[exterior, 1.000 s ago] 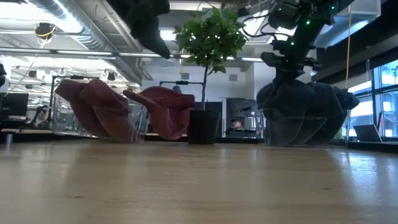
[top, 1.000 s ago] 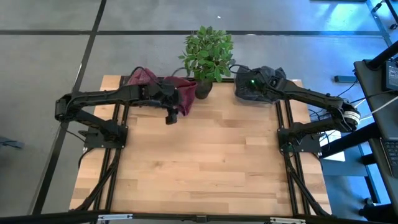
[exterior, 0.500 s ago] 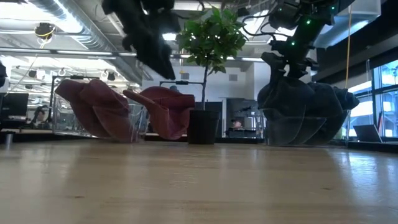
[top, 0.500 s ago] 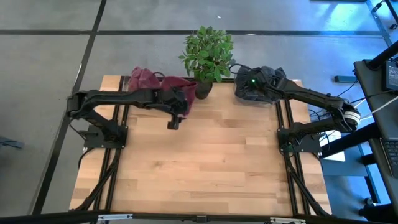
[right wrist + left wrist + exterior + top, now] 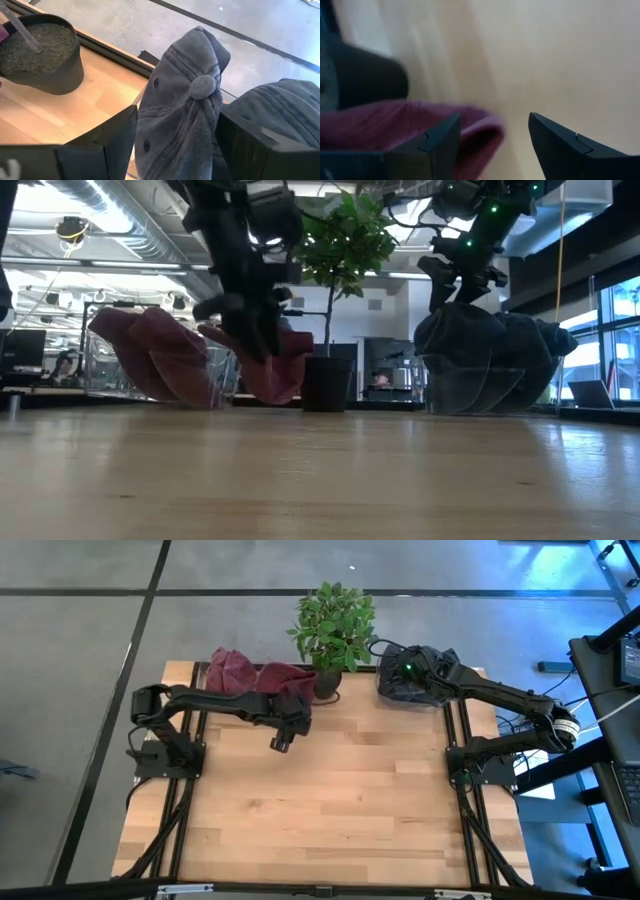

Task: Pick & Place hat
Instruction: Put the black cap into the right transparent bin, then put the red cap into the left transparent bin

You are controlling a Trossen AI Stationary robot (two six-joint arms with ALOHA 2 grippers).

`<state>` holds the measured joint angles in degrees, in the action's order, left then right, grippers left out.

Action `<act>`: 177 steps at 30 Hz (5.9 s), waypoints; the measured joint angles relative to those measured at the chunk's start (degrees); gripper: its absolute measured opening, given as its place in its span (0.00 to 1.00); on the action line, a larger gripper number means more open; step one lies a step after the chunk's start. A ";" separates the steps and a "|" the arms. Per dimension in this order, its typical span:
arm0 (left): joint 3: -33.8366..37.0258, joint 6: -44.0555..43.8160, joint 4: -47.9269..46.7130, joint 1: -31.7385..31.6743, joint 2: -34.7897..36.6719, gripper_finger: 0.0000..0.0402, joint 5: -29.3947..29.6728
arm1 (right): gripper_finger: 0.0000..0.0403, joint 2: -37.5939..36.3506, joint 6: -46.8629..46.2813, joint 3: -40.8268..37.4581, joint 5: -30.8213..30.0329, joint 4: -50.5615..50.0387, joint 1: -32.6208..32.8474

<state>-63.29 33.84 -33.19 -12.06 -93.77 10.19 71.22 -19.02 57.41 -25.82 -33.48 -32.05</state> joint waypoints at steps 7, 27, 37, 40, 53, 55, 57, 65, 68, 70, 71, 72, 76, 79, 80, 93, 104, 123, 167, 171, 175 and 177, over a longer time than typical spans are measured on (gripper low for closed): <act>-0.38 3.04 0.20 2.55 -5.57 0.56 13.73 | 0.64 0.00 -0.09 0.02 0.01 -0.19 0.00; -0.39 13.41 -1.69 1.94 -8.42 0.22 19.36 | 0.64 0.00 -0.08 0.04 0.61 -0.69 0.00; -0.47 13.45 -2.22 1.51 -7.97 0.03 15.77 | 0.64 -0.03 -0.13 0.04 3.64 -0.69 0.02; -2.06 12.24 -5.40 1.88 -6.97 0.03 15.12 | 0.64 -0.46 -0.14 0.04 3.65 -0.72 0.02; -14.11 0.81 -8.94 1.41 7.58 0.02 13.47 | 0.64 -9.24 5.91 0.04 15.83 3.89 0.70; -16.21 -1.80 -8.36 1.46 10.03 0.02 12.38 | 0.64 -10.91 8.20 0.04 20.35 6.48 1.57; -17.67 -4.99 -7.87 1.45 12.45 0.02 10.49 | 0.64 -12.15 10.47 0.07 24.91 9.50 2.78; -20.55 -19.84 -2.00 0.14 20.05 0.02 -9.25 | 0.64 -12.61 26.65 0.09 35.06 21.43 11.16; -20.55 -24.00 -0.05 -0.08 21.57 0.02 -13.95 | 0.64 -12.45 29.65 0.09 35.06 26.32 14.16; -20.55 -25.92 1.30 -0.08 22.06 0.02 -17.72 | 0.64 -12.40 31.65 0.09 35.08 29.50 16.06; -20.55 -26.74 2.05 -0.08 22.13 0.02 -19.97 | 0.64 -12.26 32.59 0.09 35.10 30.78 16.96; -20.55 -27.69 2.67 -0.06 22.14 0.02 -22.18 | 0.64 -11.98 32.92 0.09 35.16 32.01 17.72; -20.55 -30.80 4.44 0.05 22.16 0.02 -28.44 | 0.64 -9.97 32.92 0.09 40.26 35.91 19.58; -20.55 -31.96 6.47 0.01 22.14 0.02 -31.91 | 0.64 -8.43 32.82 0.09 44.04 36.23 20.68; -20.55 -32.45 7.43 0.01 22.14 0.02 -32.71 | 0.64 -8.10 32.75 0.09 44.83 36.14 21.02; -20.52 -40.48 15.54 -1.91 22.49 0.02 -42.04 | 0.64 -7.04 38.51 0.07 45.07 41.75 24.86; -20.52 -44.23 19.72 -1.98 22.47 0.02 -44.94 | 0.33 -5.55 38.81 0.04 42.43 42.85 25.62; -20.50 -43.09 11.87 -6.65 24.35 0.21 -41.56 | 0.01 -6.73 34.37 11.12 39.06 19.77 25.62; -20.50 -22.06 -4.74 -5.81 13.29 0.42 -35.86 | 0.01 13.31 28.30 15.28 47.84 23.55 24.66; -20.50 -22.07 -6.47 -6.00 10.96 0.41 -36.92 | 0.01 14.17 28.25 15.28 50.12 24.29 24.70; -20.50 -23.27 -5.73 -6.04 8.79 0.40 -43.95 | 0.01 15.04 28.09 15.28 51.84 24.32 24.81; -20.50 -23.60 -5.87 -6.13 8.16 0.40 -47.37 | 0.01 15.55 28.07 15.28 52.76 24.24 24.83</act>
<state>-83.79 10.23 -39.06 -18.20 -85.61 -37.19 86.78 9.05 72.69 26.94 -9.25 -7.22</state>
